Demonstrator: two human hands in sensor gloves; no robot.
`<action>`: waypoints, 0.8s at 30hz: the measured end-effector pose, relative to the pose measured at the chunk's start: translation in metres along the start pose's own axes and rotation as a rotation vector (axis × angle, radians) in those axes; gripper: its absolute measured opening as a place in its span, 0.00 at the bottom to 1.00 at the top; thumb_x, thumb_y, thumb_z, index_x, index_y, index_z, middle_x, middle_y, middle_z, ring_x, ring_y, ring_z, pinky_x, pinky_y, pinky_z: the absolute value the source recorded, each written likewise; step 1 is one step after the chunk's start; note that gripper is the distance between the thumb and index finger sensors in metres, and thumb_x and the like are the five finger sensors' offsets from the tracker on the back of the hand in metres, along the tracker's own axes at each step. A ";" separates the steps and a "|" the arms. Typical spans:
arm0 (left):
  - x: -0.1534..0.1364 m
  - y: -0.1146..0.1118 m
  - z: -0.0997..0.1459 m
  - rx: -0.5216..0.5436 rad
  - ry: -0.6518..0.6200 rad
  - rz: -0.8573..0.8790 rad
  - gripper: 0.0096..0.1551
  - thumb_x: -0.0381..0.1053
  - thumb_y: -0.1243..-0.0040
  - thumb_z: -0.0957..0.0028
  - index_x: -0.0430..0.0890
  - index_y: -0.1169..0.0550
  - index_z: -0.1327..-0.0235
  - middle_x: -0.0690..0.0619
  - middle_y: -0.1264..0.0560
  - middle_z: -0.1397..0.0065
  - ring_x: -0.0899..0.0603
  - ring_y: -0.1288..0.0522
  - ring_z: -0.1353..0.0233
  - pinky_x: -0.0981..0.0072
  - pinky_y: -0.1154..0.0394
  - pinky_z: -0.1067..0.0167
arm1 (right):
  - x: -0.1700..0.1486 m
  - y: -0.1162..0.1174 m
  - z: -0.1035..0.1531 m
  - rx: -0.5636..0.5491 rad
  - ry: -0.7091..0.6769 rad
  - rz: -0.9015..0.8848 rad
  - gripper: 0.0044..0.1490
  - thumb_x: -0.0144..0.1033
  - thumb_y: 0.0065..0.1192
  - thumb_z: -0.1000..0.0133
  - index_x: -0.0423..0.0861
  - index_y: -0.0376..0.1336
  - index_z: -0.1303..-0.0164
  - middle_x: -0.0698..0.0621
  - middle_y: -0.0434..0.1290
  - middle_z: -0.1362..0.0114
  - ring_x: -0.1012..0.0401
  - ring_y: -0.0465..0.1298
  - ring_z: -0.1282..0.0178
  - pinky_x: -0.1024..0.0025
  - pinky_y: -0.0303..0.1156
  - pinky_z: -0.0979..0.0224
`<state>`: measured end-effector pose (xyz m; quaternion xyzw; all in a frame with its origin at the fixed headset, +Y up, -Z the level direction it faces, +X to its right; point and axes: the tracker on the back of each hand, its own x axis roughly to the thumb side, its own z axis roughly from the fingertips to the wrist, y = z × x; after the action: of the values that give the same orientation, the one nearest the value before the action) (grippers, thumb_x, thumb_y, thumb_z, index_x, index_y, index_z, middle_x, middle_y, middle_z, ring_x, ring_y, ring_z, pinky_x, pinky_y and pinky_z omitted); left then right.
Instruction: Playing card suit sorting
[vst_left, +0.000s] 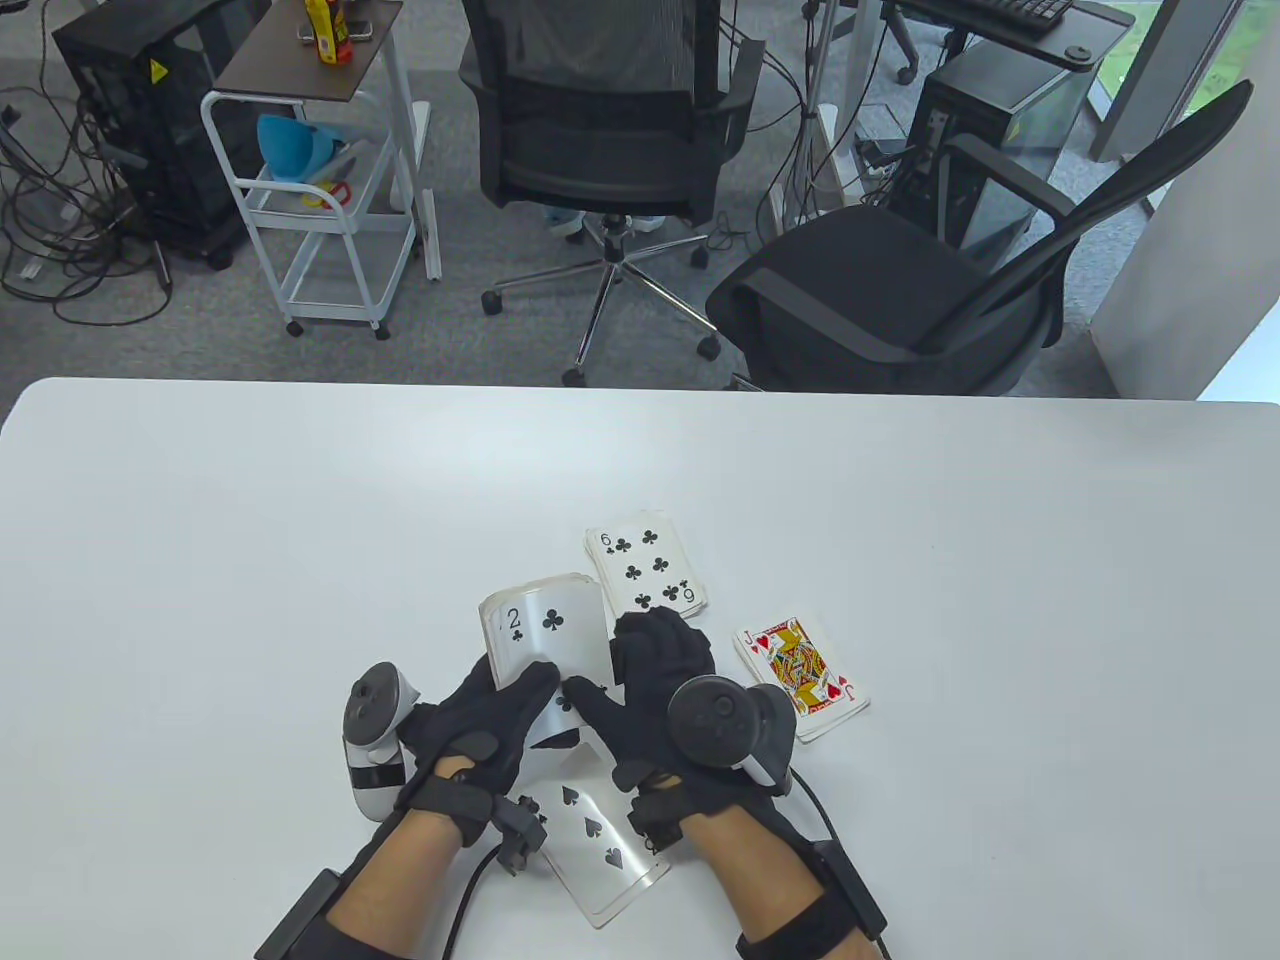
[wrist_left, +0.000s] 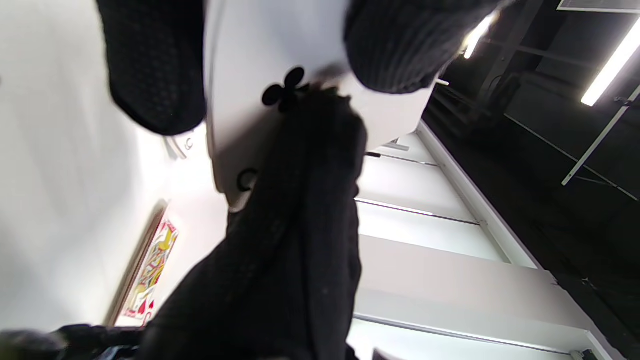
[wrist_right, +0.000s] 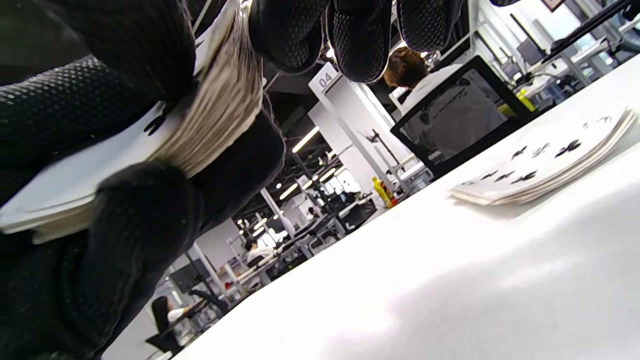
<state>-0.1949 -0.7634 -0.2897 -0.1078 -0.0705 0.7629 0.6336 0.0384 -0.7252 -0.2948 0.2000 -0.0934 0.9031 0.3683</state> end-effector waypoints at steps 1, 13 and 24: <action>0.001 0.001 0.001 0.013 -0.005 0.004 0.35 0.58 0.33 0.40 0.51 0.34 0.24 0.51 0.26 0.27 0.40 0.19 0.32 0.55 0.13 0.47 | 0.001 0.002 0.001 0.006 -0.004 0.001 0.39 0.60 0.67 0.42 0.41 0.61 0.37 0.37 0.58 0.20 0.34 0.51 0.18 0.27 0.45 0.26; -0.017 -0.003 -0.001 0.018 0.065 0.137 0.36 0.61 0.33 0.40 0.50 0.35 0.24 0.50 0.27 0.26 0.39 0.20 0.31 0.55 0.14 0.46 | 0.000 -0.003 0.003 -0.116 -0.029 -0.017 0.24 0.43 0.64 0.39 0.37 0.69 0.47 0.39 0.68 0.26 0.37 0.62 0.22 0.29 0.52 0.25; -0.014 0.005 0.002 0.055 0.059 0.139 0.37 0.60 0.34 0.39 0.51 0.36 0.23 0.50 0.29 0.24 0.39 0.22 0.29 0.54 0.15 0.44 | -0.010 -0.002 0.002 -0.090 0.046 0.007 0.28 0.47 0.69 0.41 0.40 0.67 0.41 0.39 0.67 0.26 0.36 0.61 0.22 0.29 0.51 0.26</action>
<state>-0.1976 -0.7776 -0.2884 -0.1174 -0.0229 0.8033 0.5834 0.0465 -0.7309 -0.2974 0.1622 -0.1263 0.9035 0.3761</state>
